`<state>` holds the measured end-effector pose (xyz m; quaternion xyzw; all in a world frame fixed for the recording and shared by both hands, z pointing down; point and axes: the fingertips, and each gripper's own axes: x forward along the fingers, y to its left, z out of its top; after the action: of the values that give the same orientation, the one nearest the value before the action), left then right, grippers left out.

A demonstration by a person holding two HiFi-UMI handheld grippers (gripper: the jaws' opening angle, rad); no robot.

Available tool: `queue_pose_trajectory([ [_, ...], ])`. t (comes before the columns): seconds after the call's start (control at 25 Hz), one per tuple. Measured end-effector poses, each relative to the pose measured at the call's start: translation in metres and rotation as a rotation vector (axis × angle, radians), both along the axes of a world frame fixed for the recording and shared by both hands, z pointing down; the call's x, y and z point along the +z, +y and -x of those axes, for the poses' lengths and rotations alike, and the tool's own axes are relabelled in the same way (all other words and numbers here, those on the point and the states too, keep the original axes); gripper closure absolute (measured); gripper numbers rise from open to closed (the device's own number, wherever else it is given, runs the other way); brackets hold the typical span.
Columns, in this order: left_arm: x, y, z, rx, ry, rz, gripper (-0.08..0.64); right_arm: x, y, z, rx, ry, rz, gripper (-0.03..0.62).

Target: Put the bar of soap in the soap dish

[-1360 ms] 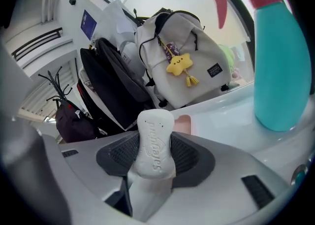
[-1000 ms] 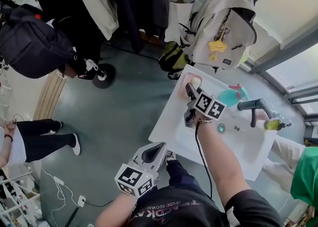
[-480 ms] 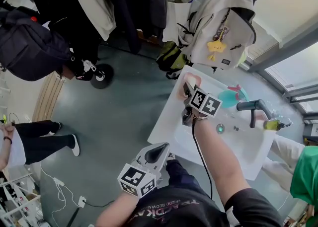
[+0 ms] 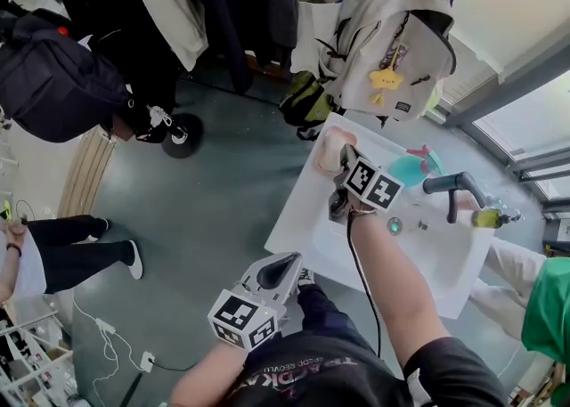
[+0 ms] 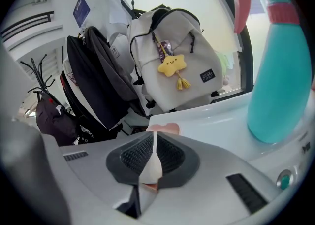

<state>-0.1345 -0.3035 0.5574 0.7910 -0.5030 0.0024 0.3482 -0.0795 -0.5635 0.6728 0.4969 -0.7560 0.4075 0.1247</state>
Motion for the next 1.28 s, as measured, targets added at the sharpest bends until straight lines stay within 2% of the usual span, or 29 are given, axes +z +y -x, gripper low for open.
queue_pose_trajectory([
  [0.32,-0.005,0.011,0.002,-0.003,-0.007,-0.012,0.551,-0.027,0.019,-0.002,-0.043,-0.058,-0.055,0.580],
  [0.52,-0.013,0.020,0.005,-0.004,-0.004,-0.034,0.551,-0.062,0.049,0.005,-0.130,-0.145,-0.128,0.580],
  [0.88,-0.039,0.051,0.008,0.001,0.003,-0.087,0.551,-0.137,0.144,0.010,-0.329,-0.193,-0.286,0.580],
  [1.08,-0.053,0.082,0.008,0.024,-0.001,-0.114,0.551,-0.171,0.208,0.010,-0.387,-0.222,-0.332,0.580],
  [1.28,-0.067,0.118,0.008,0.054,0.004,-0.130,0.551,-0.199,0.274,0.009,-0.434,-0.207,-0.392,0.580],
])
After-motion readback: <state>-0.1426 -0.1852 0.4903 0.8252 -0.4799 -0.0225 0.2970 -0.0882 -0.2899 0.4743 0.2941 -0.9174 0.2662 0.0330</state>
